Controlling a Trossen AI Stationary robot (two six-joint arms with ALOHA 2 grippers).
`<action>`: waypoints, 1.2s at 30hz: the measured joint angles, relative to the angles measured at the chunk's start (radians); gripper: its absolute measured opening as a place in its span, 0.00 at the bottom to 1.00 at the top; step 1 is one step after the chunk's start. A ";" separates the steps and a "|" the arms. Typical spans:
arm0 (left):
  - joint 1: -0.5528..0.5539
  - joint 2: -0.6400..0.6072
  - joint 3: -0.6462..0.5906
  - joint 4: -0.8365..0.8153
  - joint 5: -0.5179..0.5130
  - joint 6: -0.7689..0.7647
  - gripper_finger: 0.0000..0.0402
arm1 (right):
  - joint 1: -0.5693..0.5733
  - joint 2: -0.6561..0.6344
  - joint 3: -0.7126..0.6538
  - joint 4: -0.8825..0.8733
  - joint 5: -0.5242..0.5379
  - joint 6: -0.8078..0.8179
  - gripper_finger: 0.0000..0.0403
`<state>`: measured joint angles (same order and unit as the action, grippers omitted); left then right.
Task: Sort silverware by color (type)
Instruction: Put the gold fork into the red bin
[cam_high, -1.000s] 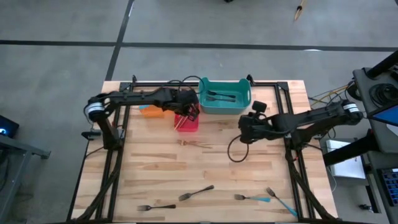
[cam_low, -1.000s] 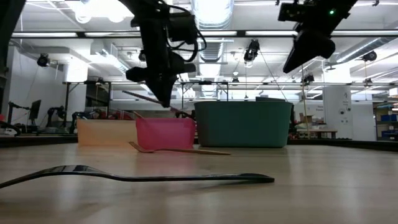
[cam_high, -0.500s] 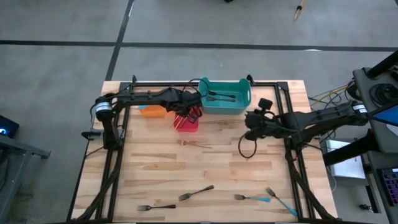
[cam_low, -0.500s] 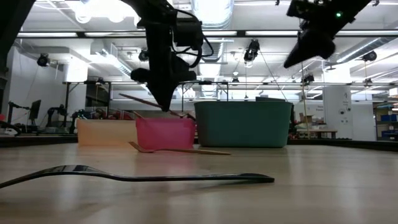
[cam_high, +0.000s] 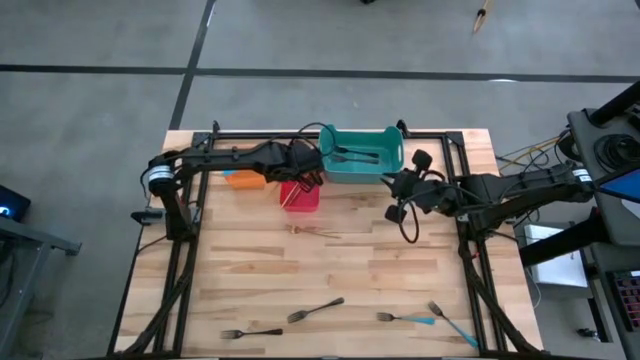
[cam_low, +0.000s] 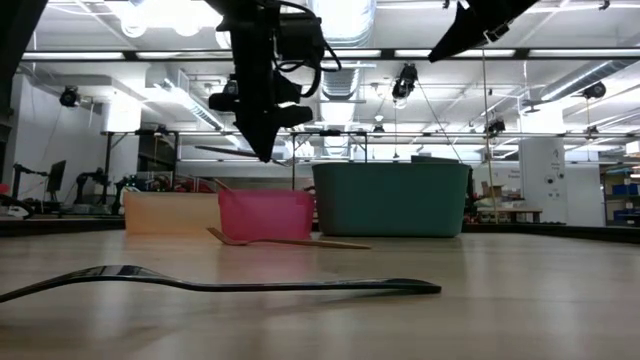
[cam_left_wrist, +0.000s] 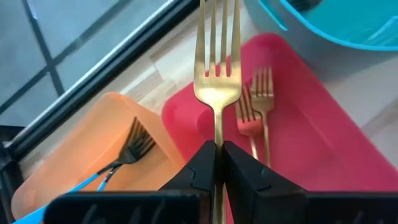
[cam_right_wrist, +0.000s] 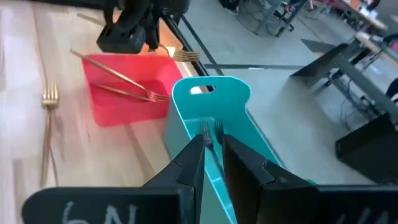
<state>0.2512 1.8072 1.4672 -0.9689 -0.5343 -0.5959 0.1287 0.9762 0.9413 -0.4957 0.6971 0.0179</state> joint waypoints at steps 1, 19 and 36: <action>0.000 0.000 0.002 -0.001 0.005 0.000 0.02 | 0.000 0.001 0.000 0.000 -0.006 0.013 0.12; 0.066 0.010 0.011 -0.016 0.074 0.033 0.02 | 0.000 0.002 -0.008 -0.031 -0.025 0.024 0.12; 0.110 0.015 -0.055 0.111 0.183 0.053 0.02 | -0.003 0.002 -0.009 -0.031 -0.024 -0.018 0.12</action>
<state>0.3616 1.8224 1.4119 -0.8575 -0.3509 -0.5428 0.1261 0.9787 0.9325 -0.5266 0.6727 -0.0001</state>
